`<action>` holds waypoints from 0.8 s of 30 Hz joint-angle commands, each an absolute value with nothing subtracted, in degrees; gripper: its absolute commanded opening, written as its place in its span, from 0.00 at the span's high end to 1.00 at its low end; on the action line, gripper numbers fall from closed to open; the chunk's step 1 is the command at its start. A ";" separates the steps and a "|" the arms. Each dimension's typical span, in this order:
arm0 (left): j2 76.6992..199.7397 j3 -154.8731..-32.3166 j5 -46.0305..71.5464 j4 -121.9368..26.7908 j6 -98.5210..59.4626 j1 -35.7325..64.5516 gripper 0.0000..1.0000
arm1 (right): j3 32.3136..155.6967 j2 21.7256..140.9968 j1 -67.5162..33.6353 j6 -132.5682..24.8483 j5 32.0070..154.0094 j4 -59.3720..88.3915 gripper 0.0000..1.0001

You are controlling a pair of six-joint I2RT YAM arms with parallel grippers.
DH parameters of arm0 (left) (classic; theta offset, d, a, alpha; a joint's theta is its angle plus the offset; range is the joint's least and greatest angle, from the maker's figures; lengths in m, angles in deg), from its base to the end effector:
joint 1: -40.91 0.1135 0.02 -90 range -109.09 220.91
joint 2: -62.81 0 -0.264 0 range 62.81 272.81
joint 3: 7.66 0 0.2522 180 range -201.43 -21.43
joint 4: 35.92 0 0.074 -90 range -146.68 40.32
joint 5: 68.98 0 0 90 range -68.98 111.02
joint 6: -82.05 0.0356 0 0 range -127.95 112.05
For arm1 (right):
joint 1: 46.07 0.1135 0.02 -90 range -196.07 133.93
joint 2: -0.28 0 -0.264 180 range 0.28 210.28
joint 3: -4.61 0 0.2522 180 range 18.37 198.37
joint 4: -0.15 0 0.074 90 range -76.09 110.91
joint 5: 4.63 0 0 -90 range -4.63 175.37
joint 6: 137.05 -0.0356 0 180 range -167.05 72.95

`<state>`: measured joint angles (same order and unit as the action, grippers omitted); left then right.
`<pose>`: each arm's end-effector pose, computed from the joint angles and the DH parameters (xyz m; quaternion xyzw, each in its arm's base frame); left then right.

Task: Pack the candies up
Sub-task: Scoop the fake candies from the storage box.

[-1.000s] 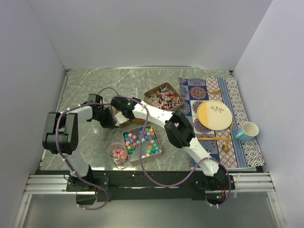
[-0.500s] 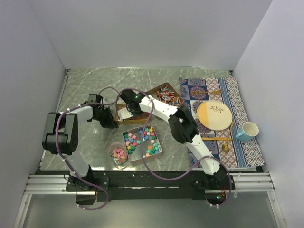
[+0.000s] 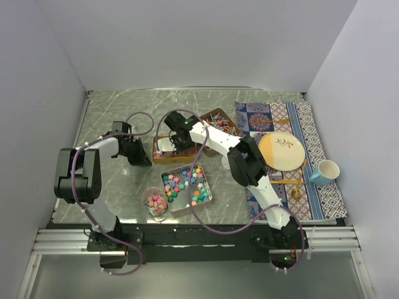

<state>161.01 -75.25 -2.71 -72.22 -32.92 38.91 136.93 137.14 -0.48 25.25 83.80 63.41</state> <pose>0.3158 -0.0254 0.1483 -0.1506 0.9478 -0.2416 0.1435 0.3544 0.3604 0.1726 -0.8392 0.5084 -0.0575 0.1842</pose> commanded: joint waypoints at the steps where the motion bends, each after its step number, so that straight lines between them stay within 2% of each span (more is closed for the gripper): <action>1: 158.88 -78.90 -6.04 -73.84 -29.75 39.85 0.98 | 139.48 129.58 -1.42 22.92 88.79 65.24 1.00; 13: 156.07 -79.96 -5.88 -75.78 -27.90 43.63 0.98 | 138.95 121.66 -2.04 21.33 88.80 68.13 1.00; 24: 152.46 -81.98 -1.31 -75.08 -28.43 49.52 0.96 | 132.64 113.66 6.04 19.05 85.46 76.14 1.00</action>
